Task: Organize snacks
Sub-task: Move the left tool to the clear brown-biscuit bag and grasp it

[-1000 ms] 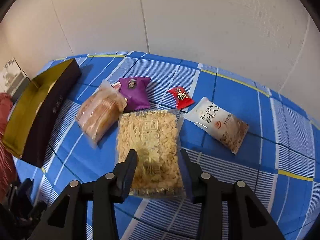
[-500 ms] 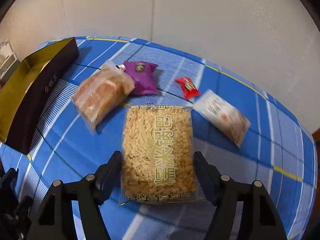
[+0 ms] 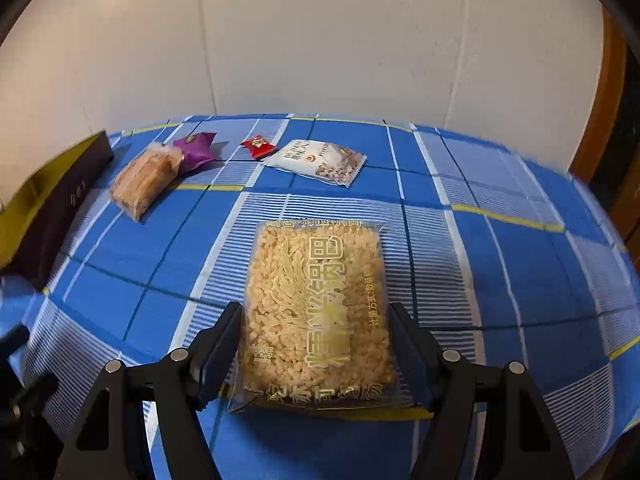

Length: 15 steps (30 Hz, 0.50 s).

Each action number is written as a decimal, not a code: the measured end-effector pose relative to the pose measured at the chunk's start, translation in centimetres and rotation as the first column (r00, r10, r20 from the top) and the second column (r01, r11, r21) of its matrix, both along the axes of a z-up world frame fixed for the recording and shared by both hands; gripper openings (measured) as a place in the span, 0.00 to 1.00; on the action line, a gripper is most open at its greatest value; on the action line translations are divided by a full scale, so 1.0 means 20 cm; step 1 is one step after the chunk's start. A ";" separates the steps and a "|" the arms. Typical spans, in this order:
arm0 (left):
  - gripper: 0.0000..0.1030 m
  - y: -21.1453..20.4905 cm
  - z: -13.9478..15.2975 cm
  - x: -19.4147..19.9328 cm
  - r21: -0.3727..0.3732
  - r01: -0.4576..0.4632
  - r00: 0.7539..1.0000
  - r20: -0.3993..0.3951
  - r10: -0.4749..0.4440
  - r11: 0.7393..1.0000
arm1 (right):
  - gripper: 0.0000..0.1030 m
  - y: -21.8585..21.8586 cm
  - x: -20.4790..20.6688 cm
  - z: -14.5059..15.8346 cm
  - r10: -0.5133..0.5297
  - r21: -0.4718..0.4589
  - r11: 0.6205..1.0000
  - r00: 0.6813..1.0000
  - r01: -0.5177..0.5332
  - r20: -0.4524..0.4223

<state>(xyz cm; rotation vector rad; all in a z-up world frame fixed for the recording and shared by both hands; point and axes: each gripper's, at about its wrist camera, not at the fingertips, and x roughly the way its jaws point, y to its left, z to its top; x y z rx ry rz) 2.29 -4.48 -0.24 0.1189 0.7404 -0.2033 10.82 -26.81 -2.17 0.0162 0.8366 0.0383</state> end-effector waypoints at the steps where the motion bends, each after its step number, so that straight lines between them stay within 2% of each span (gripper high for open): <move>1: 0.65 0.00 0.00 0.00 0.000 0.004 1.000 -0.007 -0.004 1.000 | 0.72 -0.01 0.01 0.00 -0.010 0.009 1.000 1.000 0.010 0.003; 6: 0.65 0.01 0.01 0.01 0.002 0.002 0.999 -0.043 -0.002 1.000 | 0.73 0.00 0.03 -0.03 -0.038 0.008 0.999 0.999 0.038 0.019; 15: 0.65 0.05 -0.01 0.03 -0.060 -0.031 0.995 -0.101 0.024 0.998 | 0.73 0.00 0.02 -0.03 -0.041 0.007 0.999 0.999 0.041 0.027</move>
